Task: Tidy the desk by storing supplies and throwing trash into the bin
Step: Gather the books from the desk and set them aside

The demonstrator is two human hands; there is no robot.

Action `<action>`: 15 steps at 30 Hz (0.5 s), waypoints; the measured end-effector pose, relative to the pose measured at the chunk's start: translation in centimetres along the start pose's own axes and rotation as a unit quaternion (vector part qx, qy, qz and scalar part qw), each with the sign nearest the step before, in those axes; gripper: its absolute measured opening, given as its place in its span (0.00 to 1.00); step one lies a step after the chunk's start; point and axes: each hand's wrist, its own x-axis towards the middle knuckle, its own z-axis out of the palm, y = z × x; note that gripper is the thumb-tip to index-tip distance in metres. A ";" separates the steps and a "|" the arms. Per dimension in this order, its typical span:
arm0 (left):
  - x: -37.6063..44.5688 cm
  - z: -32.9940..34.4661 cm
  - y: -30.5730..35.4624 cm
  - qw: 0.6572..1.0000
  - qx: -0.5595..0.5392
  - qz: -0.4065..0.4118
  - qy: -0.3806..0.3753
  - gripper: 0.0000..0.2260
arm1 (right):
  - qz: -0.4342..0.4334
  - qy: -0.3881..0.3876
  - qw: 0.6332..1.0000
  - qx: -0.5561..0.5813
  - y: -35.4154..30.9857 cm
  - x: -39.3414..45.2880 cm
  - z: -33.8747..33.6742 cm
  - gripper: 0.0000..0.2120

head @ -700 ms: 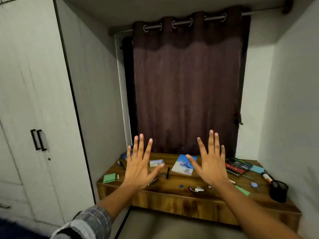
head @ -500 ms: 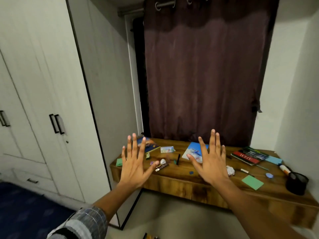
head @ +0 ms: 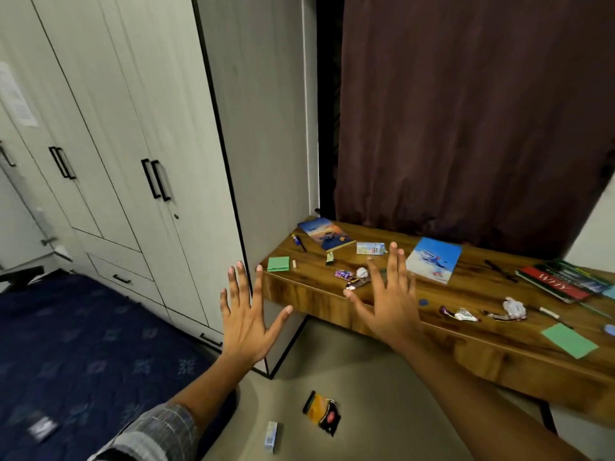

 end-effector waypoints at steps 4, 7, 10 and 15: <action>3.8 2.3 -4.3 1.000 0.006 -0.010 -0.015 0.46 | 0.003 -0.020 1.000 -0.011 -3.1 3.1 4.6 0.43; 7.1 4.0 -6.6 0.999 0.000 0.000 -0.033 0.45 | 0.011 -0.033 0.999 -0.005 -5.3 5.8 7.4 0.44; 10.4 6.0 -8.6 0.999 -0.013 0.011 -0.050 0.45 | 0.023 -0.038 0.999 -0.002 -7.1 8.5 10.0 0.45; 14.7 9.6 -9.7 0.995 -0.033 0.038 -0.082 0.45 | 0.046 -0.051 0.998 0.011 -7.9 11.5 13.5 0.44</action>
